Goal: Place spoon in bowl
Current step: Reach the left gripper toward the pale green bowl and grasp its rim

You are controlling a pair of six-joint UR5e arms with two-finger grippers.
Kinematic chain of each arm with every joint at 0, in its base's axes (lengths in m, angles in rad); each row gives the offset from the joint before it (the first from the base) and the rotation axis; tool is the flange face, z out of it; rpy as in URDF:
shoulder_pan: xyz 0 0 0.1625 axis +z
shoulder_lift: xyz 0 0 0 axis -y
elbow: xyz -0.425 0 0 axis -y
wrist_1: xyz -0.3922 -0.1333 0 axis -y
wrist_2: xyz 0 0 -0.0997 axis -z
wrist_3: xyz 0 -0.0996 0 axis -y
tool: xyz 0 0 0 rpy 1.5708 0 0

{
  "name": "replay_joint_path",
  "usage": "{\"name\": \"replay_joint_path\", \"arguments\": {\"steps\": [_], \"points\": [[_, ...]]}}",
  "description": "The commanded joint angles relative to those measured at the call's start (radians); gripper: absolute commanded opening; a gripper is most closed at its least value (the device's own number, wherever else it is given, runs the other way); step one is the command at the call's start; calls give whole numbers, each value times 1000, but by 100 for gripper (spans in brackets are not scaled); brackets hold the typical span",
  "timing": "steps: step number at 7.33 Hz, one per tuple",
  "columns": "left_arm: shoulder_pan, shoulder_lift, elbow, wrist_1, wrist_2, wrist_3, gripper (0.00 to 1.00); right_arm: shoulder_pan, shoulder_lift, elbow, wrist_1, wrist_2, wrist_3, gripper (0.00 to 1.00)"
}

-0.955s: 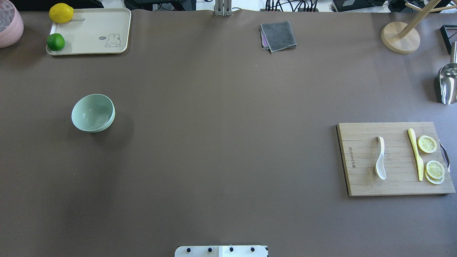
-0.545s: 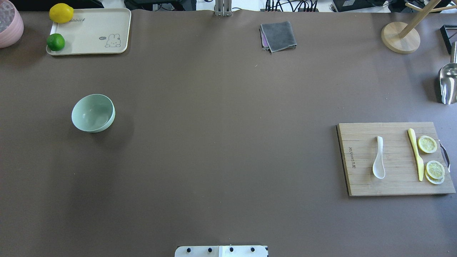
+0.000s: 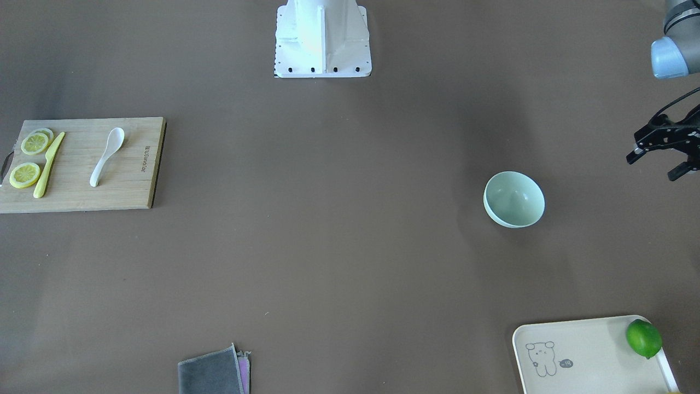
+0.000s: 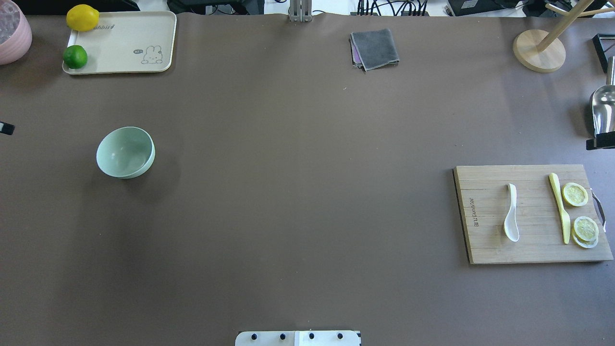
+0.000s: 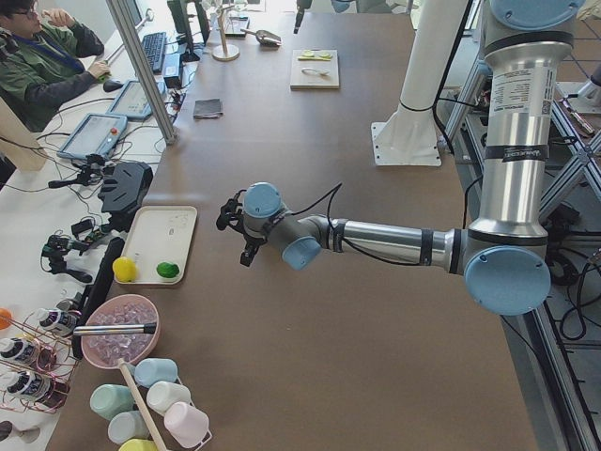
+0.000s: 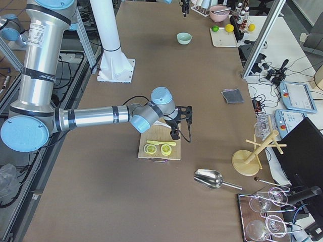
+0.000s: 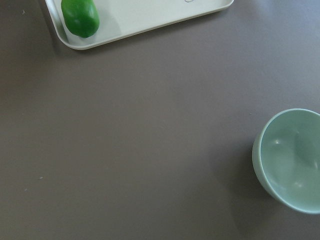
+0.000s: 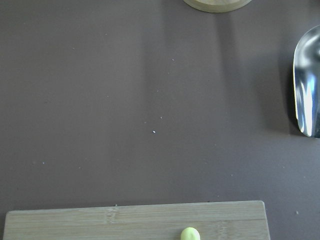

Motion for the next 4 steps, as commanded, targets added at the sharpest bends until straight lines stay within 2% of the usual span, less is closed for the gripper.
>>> {"name": "replay_joint_path", "arguments": {"steps": [1,3,4], "points": [[96,-54,93,-121,48,-138,98,-50,7,7,19,-36,49,100],[164,-101,101,-138,76,-245,98,-52,7,8,19,-36,47,100],[200,-109,101,-154,120,-273,98,-52,7,8,20,-37,47,100]]}}
